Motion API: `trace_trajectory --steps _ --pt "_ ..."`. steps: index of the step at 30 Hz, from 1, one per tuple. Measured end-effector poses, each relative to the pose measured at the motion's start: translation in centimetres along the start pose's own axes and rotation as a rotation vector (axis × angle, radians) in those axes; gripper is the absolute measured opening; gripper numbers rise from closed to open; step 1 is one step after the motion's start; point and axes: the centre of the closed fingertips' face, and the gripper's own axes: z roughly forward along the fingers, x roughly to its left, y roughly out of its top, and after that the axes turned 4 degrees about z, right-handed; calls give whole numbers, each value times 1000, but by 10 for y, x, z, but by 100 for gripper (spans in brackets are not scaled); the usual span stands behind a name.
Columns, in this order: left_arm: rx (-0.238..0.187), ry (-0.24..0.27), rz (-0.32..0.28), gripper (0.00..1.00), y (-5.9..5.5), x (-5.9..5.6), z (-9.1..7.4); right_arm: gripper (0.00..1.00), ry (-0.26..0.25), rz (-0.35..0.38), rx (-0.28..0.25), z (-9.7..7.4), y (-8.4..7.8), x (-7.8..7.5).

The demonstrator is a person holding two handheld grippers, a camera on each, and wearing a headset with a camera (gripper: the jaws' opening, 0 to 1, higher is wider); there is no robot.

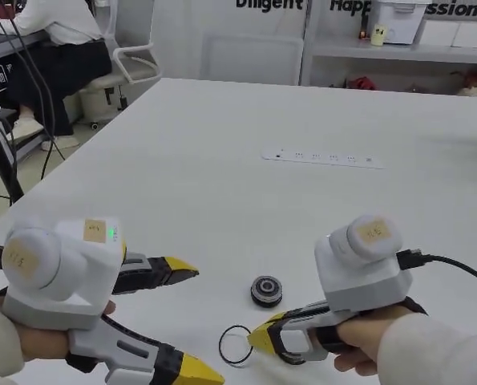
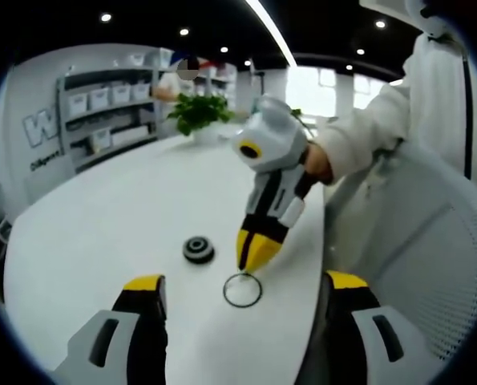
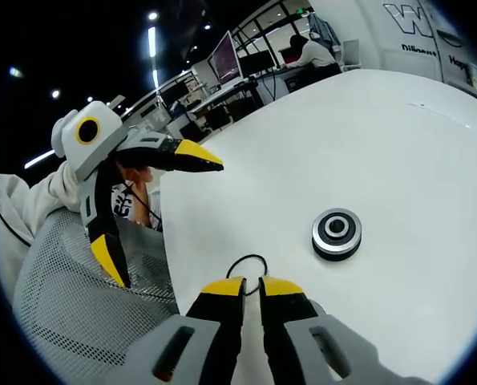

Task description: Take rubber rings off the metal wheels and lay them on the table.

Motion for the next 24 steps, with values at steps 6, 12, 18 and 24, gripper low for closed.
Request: trace_trajectory --steps 6,12,18,24 --pt "1 -2 -1 82 0 -1 0 6 -9 -8 -13 -3 4 -2" --pt "2 -4 -1 81 0 -1 1 9 -5 -35 -27 -10 9 0" --pt "0 -1 -4 81 1 -1 1 11 -7 -51 -65 -18 21 1" --pt "2 -3 -3 81 0 -1 1 12 -14 -68 -96 -29 29 1"
